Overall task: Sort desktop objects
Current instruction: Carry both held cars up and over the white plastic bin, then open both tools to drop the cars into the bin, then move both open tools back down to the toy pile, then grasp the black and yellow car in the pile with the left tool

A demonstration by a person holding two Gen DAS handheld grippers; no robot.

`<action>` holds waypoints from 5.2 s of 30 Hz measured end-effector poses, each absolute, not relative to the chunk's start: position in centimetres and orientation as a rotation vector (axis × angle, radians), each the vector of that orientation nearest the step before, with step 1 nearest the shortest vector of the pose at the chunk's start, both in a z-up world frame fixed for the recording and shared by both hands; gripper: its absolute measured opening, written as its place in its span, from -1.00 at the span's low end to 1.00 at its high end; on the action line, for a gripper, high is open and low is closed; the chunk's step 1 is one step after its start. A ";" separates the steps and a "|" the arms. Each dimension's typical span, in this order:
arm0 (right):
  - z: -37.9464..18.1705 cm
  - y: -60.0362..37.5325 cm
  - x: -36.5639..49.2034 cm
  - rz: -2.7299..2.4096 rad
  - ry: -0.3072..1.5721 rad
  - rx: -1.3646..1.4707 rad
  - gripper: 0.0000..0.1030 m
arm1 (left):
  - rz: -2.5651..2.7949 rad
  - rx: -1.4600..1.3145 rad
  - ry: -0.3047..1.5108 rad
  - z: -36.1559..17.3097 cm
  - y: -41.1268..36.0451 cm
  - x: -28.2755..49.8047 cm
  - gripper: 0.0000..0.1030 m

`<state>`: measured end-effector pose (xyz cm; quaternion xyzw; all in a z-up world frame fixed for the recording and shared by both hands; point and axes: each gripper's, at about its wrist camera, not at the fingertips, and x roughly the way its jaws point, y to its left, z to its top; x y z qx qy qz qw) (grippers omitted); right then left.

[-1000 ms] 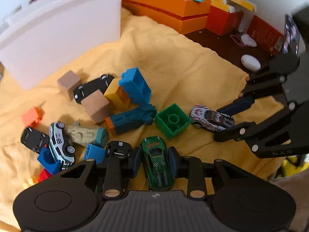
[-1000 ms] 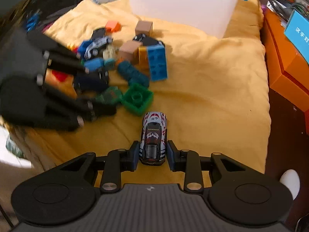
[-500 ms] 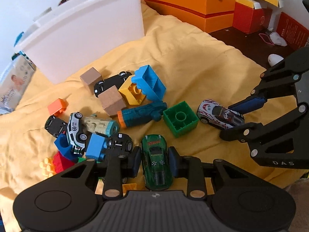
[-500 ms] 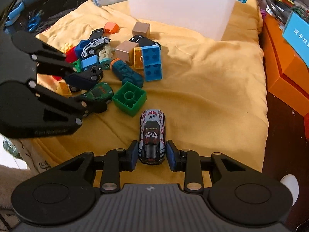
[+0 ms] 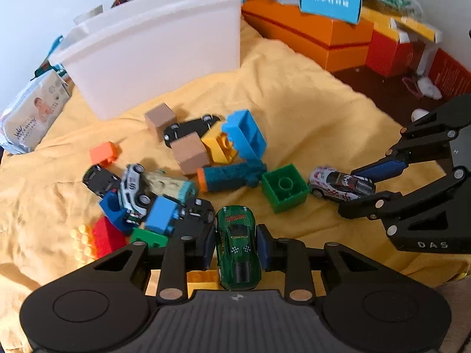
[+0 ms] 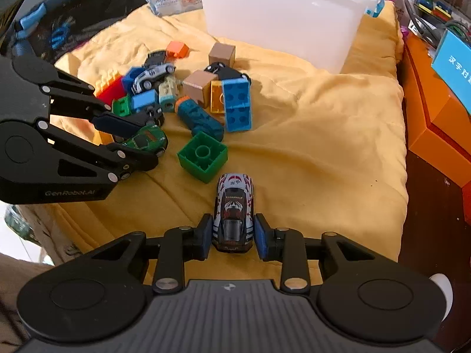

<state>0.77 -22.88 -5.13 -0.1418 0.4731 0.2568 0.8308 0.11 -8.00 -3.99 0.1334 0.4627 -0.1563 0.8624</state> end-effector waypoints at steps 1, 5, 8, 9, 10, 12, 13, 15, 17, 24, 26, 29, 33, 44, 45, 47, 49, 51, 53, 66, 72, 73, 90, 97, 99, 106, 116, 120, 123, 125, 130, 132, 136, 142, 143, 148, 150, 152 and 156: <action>-4.8 -22.9 0.7 0.545 0.998 -0.297 -0.36 | -0.328 0.277 0.961 -3.6 -7.8 0.1 -0.36; -3.4 -22.6 0.8 0.548 0.967 -0.300 -0.36 | -0.333 0.277 0.930 -2.3 -7.1 0.5 -0.36; -2.4 -22.1 1.1 0.550 0.942 -0.306 -0.36 | -0.343 0.273 0.914 -1.4 -6.5 1.1 -0.36; -2.0 -22.0 1.2 0.553 0.931 -0.305 -0.36 | -0.343 0.276 0.906 -1.2 -6.3 1.4 -0.36; -1.7 -21.9 1.3 0.555 0.921 -0.303 -0.36 | -0.341 0.281 0.896 -0.8 -6.2 1.7 -0.36; -0.9 -21.8 1.7 0.550 0.894 -0.301 -0.36 | -0.340 0.292 0.867 0.3 -5.7 2.7 -0.36; -0.4 -21.7 2.0 0.548 0.878 -0.301 -0.36 | -0.339 0.298 0.851 0.9 -5.6 3.3 -0.36; 0.6 -21.6 2.8 0.539 0.846 -0.288 -0.36 | -0.331 0.312 0.815 2.2 -5.3 4.5 -0.36; 1.8 -21.4 3.9 0.526 0.804 -0.284 -0.36 | -0.315 0.340 0.769 3.4 -5.0 5.9 -0.36; 6.6 -20.6 8.9 0.460 0.637 -0.263 -0.36 | -0.276 0.325 0.654 8.2 -3.8 12.1 -0.36; 7.4 -20.4 10.6 0.432 0.605 -0.246 -0.36 | -0.269 0.319 0.631 9.2 -3.6 13.9 -0.36; 8.2 -20.2 13.4 0.397 0.587 -0.194 -0.36 | -0.264 0.299 0.614 10.1 -3.4 16.6 -0.36; 8.2 -20.0 16.4 0.359 0.582 -0.128 -0.36 | -0.261 0.269 0.630 9.4 -3.2 20.0 -0.36; 4.4 -18.5 21.0 0.305 0.670 -0.154 -0.33 | -0.256 0.288 0.768 3.7 -3.4 25.3 -0.35; 4.1 -18.4 21.3 0.308 0.685 -0.154 -0.33 | -0.250 0.289 0.759 3.5 -3.4 25.2 -0.35; 3.4 -18.3 21.4 0.307 0.695 -0.159 -0.33 | -0.251 0.289 0.753 3.4 -3.2 25.0 -0.34; 3.2 -18.3 21.3 0.308 0.701 -0.165 -0.31 | -0.252 0.294 0.748 3.6 -3.1 24.7 -0.34; 3.3 -18.4 21.2 0.307 0.700 -0.155 -0.26 | -0.247 0.297 0.736 4.0 -3.1 24.4 -0.33; 3.7 -18.7 20.9 0.310 0.691 -0.139 -0.25 | -0.254 0.287 0.721 4.8 -3.0 23.5 -0.31; 5.0 -21.0 14.1 0.362 0.679 -0.101 -0.04 | -0.314 0.346 0.749 4.6 -4.1 12.9 0.00; 1.9 -21.9 10.5 0.399 0.793 -0.094 0.05 | -0.344 0.319 0.854 1.0 -4.2 8.0 0.00; 1.2 -22.0 10.0 0.401 0.816 -0.095 0.06 | -0.337 0.323 0.863 0.5 -4.2 7.4 0.00; -3.3 -20.7 4.4 0.444 0.927 -0.166 0.08 | -0.226 0.143 0.975 -3.1 -1.9 1.6 0.00; -3.4 -20.2 3.7 0.447 0.928 -0.169 0.12 | -0.212 0.129 0.973 -3.0 -1.3 1.0 0.00; -3.3 -20.1 3.6 0.448 0.925 -0.170 0.12 | -0.212 0.129 0.971 -2.9 -1.3 0.9 0.00; -3.1 -20.0 3.4 0.439 0.910 -0.168 0.14 | -0.212 0.128 0.970 -2.9 -1.2 0.8 0.00; -3.5 -19.9 3.2 0.446 0.922 -0.169 0.15 | -0.211 0.113 0.990 -3.2 -1.1 0.6 0.00; -3.7 -19.7 3.0 0.451 0.931 -0.173 0.16 | -0.221 0.064 1.013 -3.4 -0.7 0.6 0.00; -3.8 -19.6 3.0 0.452 0.939 -0.173 0.16 | -0.219 0.022 1.028 -3.7 -0.4 0.6 0.00; -3.9 -19.6 2.9 0.458 0.943 -0.174 0.17 | -0.215 0.030 1.030 -3.8 -0.4 0.4 0.00; -4.0 -19.4 2.8 0.465 0.943 -0.176 0.18 | -0.212 0.029 1.031 -3.9 -0.3 0.3 0.00; -4.0 -19.3 2.9 0.465 0.939 -0.177 0.19 | -0.210 0.026 1.032 -3.9 -0.2 0.2 0.00; -4.0 -19.2 2.9 0.468 0.941 -0.180 0.19 | -0.202 0.018 1.036 -3.9 0.1 -0.1 0.00; -4.3 -19.4 2.6 0.471 0.955 -0.183 0.19 | -0.195 0.011 1.040 -3.9 0.2 -0.5 0.00; -4.4 -19.4 2.6 0.474 0.960 -0.185 0.19 | -0.195 0.009 1.042 -4.0 0.2 -0.5 0.00; -4.5 -19.1 2.4 0.493 0.960 -0.210 0.14 | -0.201 -0.002 1.041 -3.9 0.3 -0.9 0.00; -4.4 -18.9 2.2 0.506 0.951 -0.231 0.13 | -0.210 -0.010 1.042 -3.8 0.3 -1.0 0.00; -4.3 -18.7 1.9 0.510 0.942 -0.255 0.10 | -0.230 -0.029 1.039 -3.7 0.2 -1.1 0.00; -3.5 -18.5 1.1 0.548 0.865 -0.302 -0.09 | -0.294 -0.018 1.019 -3.4 -0.8 -0.3 -0.02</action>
